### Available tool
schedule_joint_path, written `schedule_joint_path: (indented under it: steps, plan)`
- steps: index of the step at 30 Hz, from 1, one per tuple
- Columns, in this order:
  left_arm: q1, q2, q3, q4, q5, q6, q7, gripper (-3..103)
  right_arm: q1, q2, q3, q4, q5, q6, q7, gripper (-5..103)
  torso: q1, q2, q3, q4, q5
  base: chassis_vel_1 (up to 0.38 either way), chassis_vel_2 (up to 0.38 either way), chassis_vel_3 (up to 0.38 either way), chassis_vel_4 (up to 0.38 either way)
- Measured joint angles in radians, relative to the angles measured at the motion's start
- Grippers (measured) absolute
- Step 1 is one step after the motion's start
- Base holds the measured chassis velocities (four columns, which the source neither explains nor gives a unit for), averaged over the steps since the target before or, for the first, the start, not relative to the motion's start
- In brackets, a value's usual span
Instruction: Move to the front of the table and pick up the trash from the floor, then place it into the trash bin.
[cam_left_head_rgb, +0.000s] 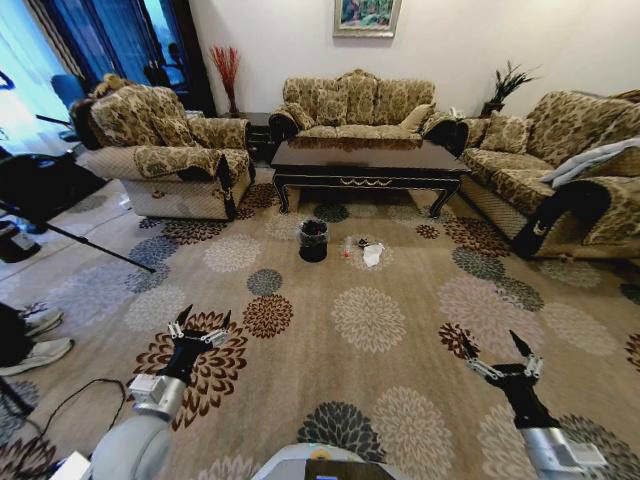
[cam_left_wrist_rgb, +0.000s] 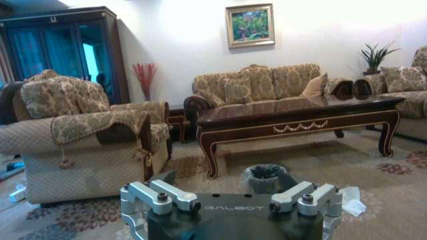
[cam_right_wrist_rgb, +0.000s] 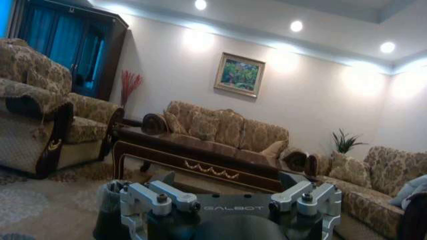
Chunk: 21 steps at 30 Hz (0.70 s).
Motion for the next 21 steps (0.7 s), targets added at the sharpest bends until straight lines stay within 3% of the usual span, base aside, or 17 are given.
schedule_joint_path:
  steps: [21]
  plan:
    - [0.005,-0.005,-0.002,-0.002,-0.001,-0.003,0.0,100,-0.002,0.004,0.0,-0.001,0.003,0.003,0.0,100,-0.036,-0.088,-0.052,0.0,0.0,0.0,0.0,0.0,0.0]
